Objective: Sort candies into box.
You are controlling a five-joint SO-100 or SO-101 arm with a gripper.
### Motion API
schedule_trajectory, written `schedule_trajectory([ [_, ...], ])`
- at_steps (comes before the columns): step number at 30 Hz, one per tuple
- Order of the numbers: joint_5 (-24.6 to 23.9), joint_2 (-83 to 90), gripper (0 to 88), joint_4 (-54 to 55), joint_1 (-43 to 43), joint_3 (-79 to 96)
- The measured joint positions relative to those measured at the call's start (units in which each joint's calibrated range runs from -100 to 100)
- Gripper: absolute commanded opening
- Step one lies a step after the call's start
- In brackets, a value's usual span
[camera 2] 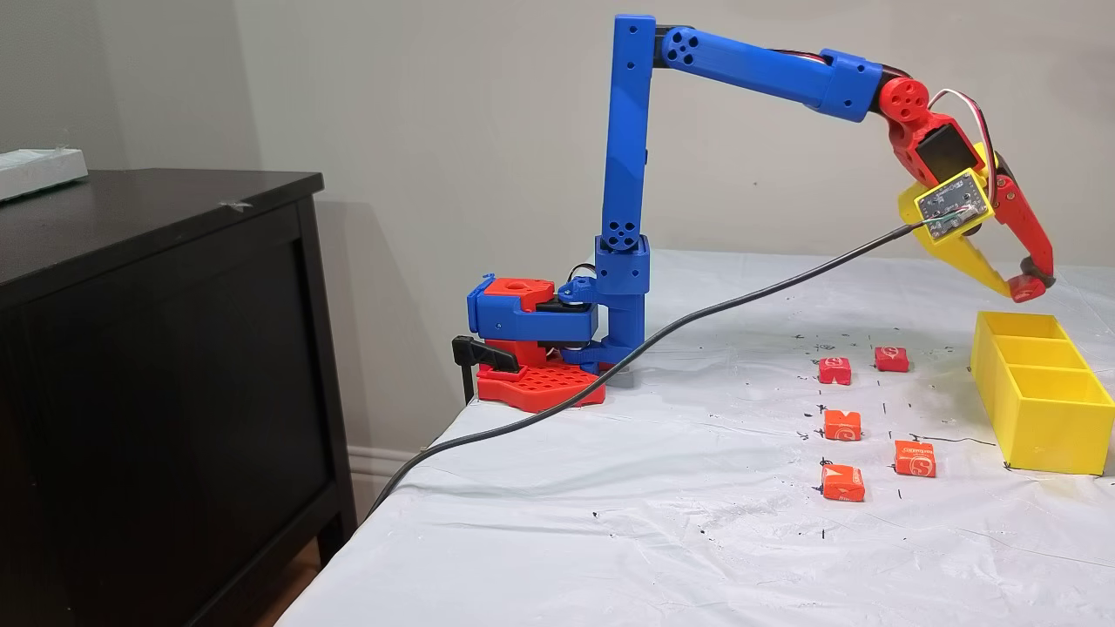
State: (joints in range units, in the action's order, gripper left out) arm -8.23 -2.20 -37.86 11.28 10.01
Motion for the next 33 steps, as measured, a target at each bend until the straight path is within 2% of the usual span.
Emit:
schedule_trajectory([
  [7,-0.34,-3.30,0.3,-3.97,0.00,-3.17],
  [9,-0.34,-4.23,7.3,-5.00,0.00,-4.19],
  [12,-0.34,-4.74,6.2,-5.16,0.00,-4.62],
  [16,-0.34,-4.74,14.1,-5.87,0.00,-4.62],
  [19,-0.34,-4.74,16.0,-6.67,0.00,-4.88],
  [23,-0.34,-4.74,14.5,-7.62,0.00,-6.33],
  [27,-0.34,-4.74,6.3,-8.33,0.00,-6.59],
  [33,-0.34,-4.74,1.5,-9.21,0.00,-6.59],
])
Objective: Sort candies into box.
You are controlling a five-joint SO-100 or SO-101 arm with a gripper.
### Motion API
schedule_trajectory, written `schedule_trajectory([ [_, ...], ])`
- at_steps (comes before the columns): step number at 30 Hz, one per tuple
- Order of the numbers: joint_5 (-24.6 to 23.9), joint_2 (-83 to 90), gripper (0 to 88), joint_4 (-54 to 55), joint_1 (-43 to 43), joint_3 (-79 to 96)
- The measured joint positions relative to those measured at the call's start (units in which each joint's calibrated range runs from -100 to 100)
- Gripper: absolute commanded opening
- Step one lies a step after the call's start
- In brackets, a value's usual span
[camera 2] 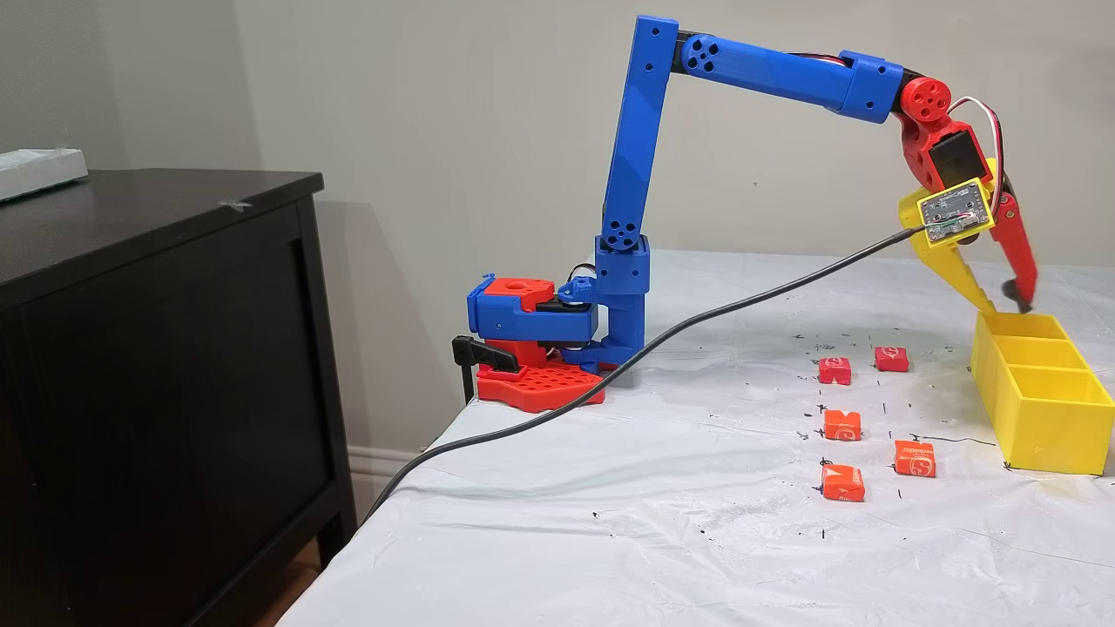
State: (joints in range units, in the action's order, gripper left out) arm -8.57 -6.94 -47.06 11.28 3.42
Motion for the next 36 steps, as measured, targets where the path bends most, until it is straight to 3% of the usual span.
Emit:
schedule_trajectory([
  [16,0.88,11.25,3.1,-13.81,0.55,2.48],
  [23,2.34,19.63,6.4,-12.30,3.82,18.05],
  [36,3.27,15.06,12.6,-10.32,4.53,19.85],
])
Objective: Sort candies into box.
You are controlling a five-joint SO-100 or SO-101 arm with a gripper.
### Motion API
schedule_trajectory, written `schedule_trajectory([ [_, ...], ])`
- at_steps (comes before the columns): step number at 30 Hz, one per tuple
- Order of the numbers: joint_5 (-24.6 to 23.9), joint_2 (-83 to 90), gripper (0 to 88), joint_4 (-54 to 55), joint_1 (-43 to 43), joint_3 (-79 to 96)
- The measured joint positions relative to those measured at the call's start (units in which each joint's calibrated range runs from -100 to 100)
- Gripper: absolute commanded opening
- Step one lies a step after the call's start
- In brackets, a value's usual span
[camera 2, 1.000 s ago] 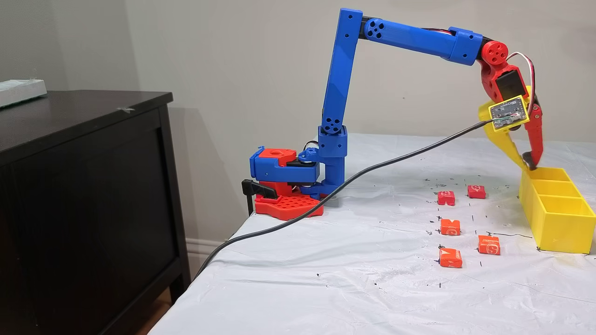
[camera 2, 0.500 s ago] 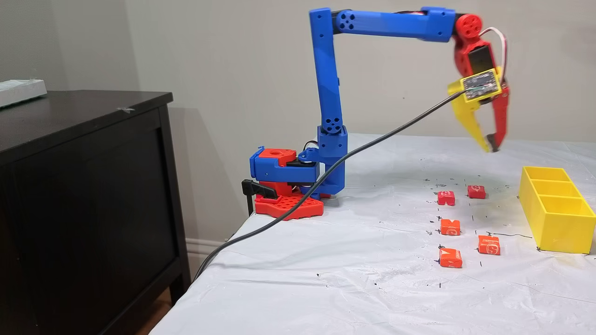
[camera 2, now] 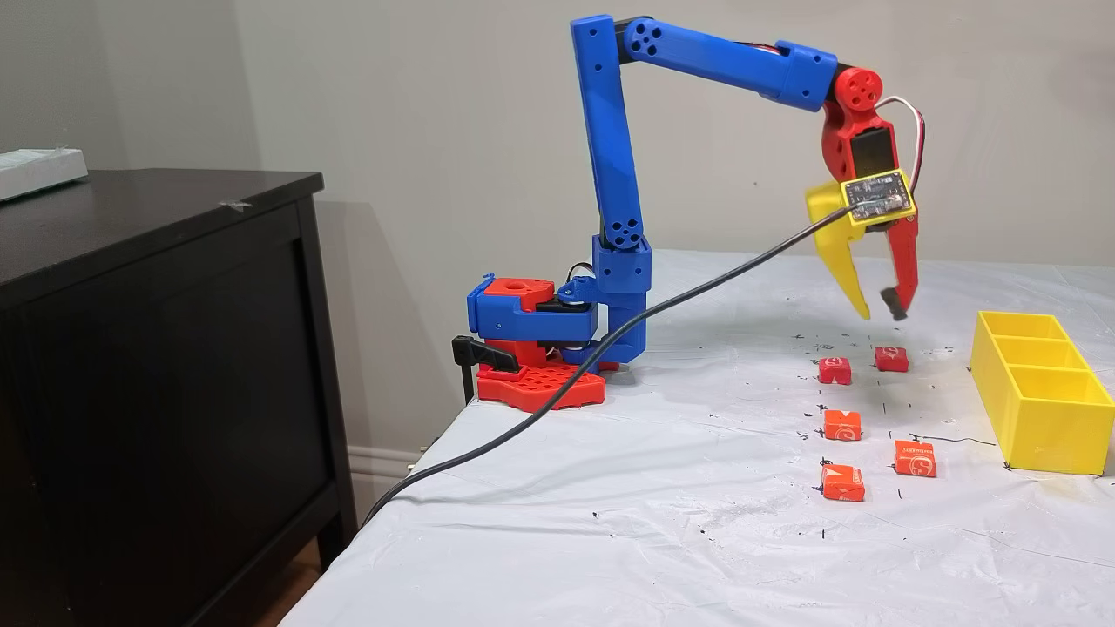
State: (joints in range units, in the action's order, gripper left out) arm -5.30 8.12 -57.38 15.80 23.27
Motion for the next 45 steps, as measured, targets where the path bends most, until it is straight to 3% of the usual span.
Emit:
schedule_trajectory([
  [40,-0.39,-11.42,19.2,8.10,1.72,-0.68],
  [45,-0.39,-13.03,11.7,8.02,1.72,-2.48],
])
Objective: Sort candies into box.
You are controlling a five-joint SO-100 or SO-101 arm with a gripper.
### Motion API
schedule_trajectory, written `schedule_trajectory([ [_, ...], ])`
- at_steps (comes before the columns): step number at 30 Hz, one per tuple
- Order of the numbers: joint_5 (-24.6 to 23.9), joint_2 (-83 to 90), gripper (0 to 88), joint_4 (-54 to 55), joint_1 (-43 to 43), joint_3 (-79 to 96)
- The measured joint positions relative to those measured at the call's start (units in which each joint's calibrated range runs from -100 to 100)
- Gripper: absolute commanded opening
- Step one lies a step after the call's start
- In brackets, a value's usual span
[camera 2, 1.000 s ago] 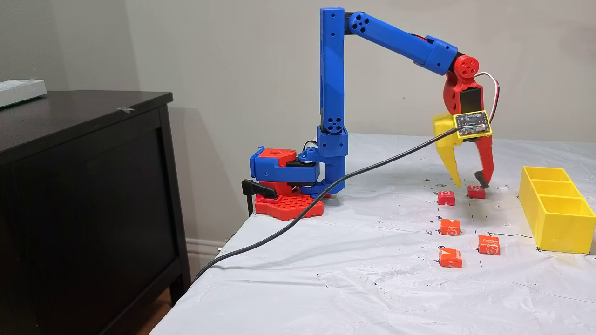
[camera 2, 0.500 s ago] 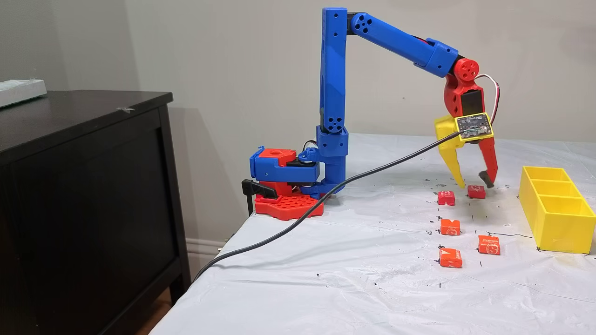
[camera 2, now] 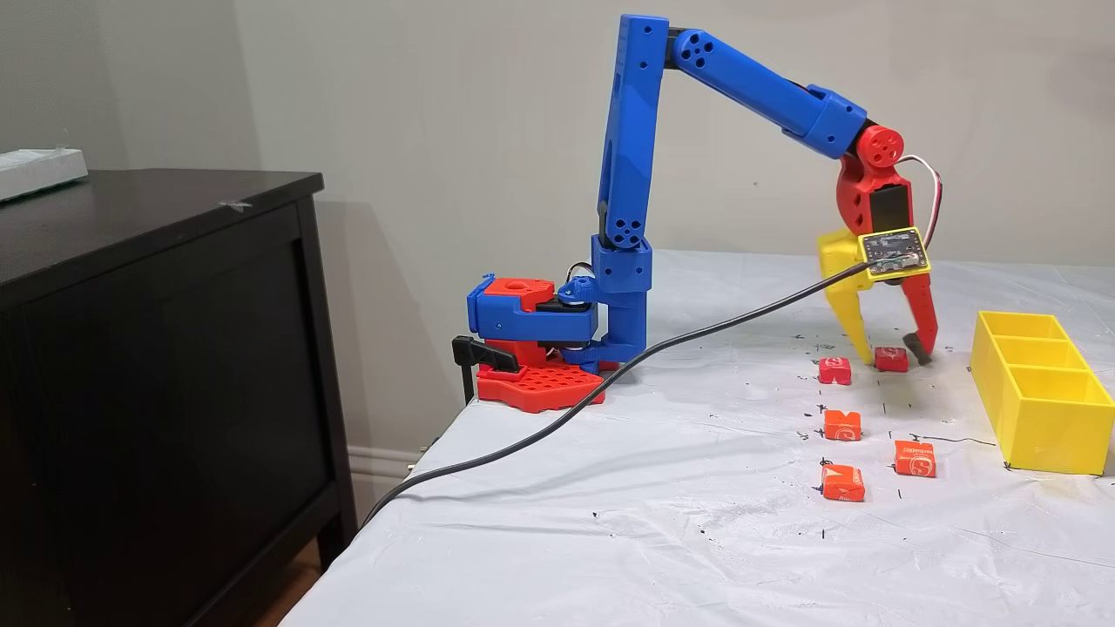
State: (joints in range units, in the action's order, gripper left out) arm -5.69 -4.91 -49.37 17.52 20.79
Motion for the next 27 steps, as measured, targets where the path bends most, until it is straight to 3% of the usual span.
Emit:
schedule_trajectory([
  [1,0.00,-0.17,4.2,0.00,0.00,-0.17],
  [5,0.00,-0.34,0.6,0.48,0.00,-0.17],
  [15,-0.49,0.85,0.2,1.03,-0.23,-0.09],
  [27,1.32,18.19,0.2,0.56,-4.21,2.31],
])
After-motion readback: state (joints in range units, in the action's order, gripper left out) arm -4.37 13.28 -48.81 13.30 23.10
